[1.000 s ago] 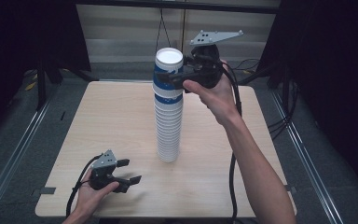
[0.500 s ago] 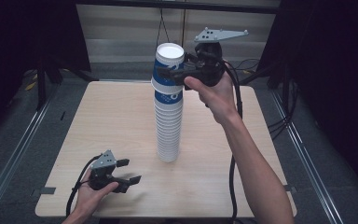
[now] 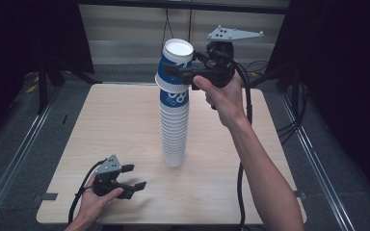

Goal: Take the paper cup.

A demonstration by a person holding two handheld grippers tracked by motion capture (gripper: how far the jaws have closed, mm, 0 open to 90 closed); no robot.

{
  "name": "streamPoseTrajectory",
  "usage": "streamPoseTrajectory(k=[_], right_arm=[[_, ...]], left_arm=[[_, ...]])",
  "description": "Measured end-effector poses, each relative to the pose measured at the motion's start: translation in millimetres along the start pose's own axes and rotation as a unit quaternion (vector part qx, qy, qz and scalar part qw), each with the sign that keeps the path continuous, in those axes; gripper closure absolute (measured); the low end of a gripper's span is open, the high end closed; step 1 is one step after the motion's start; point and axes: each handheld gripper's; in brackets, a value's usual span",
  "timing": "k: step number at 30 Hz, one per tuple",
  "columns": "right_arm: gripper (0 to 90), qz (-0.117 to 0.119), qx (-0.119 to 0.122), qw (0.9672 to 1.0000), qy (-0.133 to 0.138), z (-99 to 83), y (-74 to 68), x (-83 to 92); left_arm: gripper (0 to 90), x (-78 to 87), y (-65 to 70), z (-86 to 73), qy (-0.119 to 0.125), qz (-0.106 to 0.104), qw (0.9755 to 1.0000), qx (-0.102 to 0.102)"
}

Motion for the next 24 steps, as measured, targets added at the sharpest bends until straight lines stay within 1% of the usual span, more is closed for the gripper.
streamPoseTrajectory(k=[1,6,12,16,19,24], right_arm=[[26.7,0.002,-0.003,1.0,0.003,0.2,0.4,0.8],[26.9,-0.002,-0.002,0.9999,0.011,1.8,-0.4,3.2],[27.0,-0.001,-0.004,0.9996,0.027,4.3,0.5,6.9],[27.0,-0.002,0.0,0.9995,0.03,5.2,0.0,8.8],[27.0,0.003,-0.004,0.9992,0.039,6.3,0.1,12.2],[27.0,0.008,-0.004,0.9991,0.042,7.0,0.4,16.6]], left_arm=[[17.5,0.1,0.2,0.0,0.0,-0.001,1.0,0.001],[17.6,0.2,0.3,0.0,0.001,0.0,1.0,0.001],[17.6,0.1,0.2,-0.1,0.0,0.001,1.0,0.001],[17.6,-0.5,-0.2,-0.1,0.0,0.001,1.0,0.0],[17.6,-0.8,-0.3,-0.1,-0.001,0.002,1.0,0.0],[17.5,-1.8,0.3,0.0,-0.002,0.001,1.0,0.001]])
Point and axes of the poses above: each handheld gripper's, and its own axes: x roughly backward along the jaws, z roughly out of its top, y roughly to its right, and after that the axes turned 4 degrees about -x, right-handed
